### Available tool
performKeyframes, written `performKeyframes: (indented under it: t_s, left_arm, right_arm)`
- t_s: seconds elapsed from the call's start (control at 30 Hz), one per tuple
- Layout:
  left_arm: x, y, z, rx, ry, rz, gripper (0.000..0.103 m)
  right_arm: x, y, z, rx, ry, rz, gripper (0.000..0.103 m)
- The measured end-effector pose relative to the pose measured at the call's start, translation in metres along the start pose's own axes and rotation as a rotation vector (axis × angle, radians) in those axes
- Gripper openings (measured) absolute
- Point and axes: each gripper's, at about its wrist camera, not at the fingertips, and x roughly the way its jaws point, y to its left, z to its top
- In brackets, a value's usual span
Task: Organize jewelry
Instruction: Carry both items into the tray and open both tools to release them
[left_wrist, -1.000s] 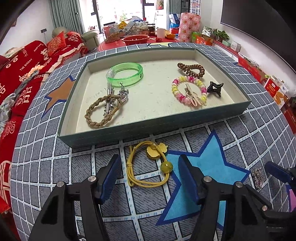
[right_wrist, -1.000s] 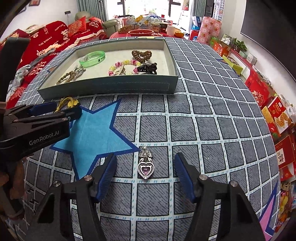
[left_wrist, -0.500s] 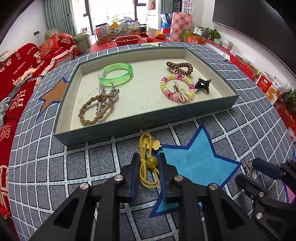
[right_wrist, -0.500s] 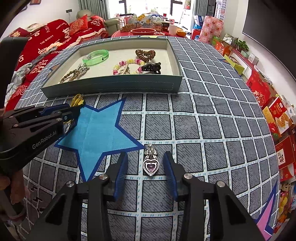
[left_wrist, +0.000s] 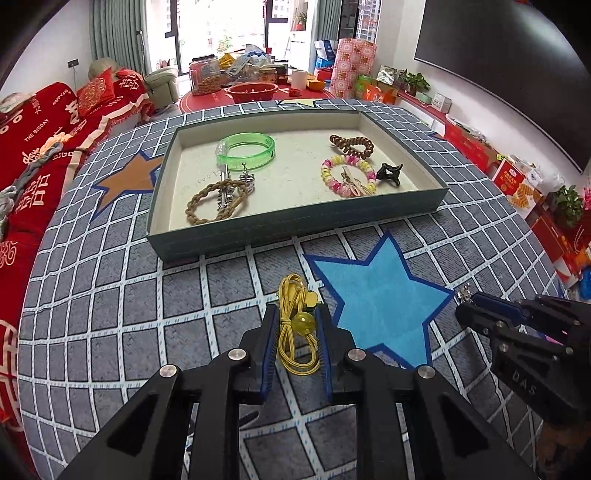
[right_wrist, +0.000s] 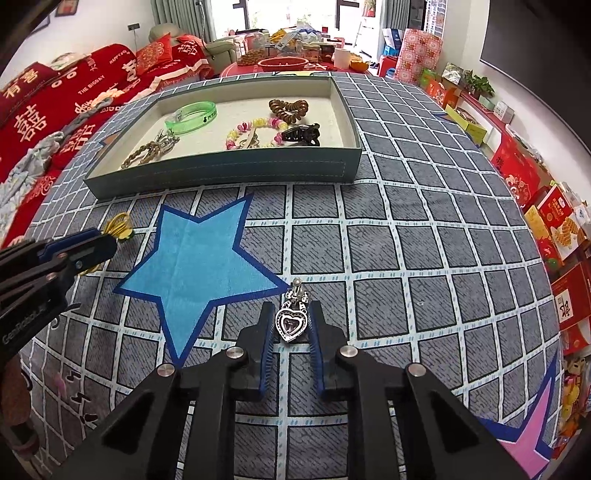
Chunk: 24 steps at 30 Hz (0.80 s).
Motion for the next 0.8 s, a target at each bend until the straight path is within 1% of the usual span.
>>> performKeyframes:
  t_s: [0.27, 0.57, 0.8]
  left_arm:
    - [-0.007, 0.0, -0.011, 0.003, 0.001, -0.005, 0.033]
    - [-0.013, -0.001, -0.017, 0.014, -0.009, -0.013, 0.033]
    - [-0.019, 0.005, -0.016, -0.002, -0.023, -0.016, 0.033]
  right_arm:
    - [-0.009, -0.012, -0.005, 0.067, -0.015, 0.097, 0.019]
    - [-0.02, -0.017, -0.009, 0.093, -0.026, 0.123, 0.019]
    - [-0.023, -0.015, -0.007, 0.101, -0.023, 0.138, 0.019]
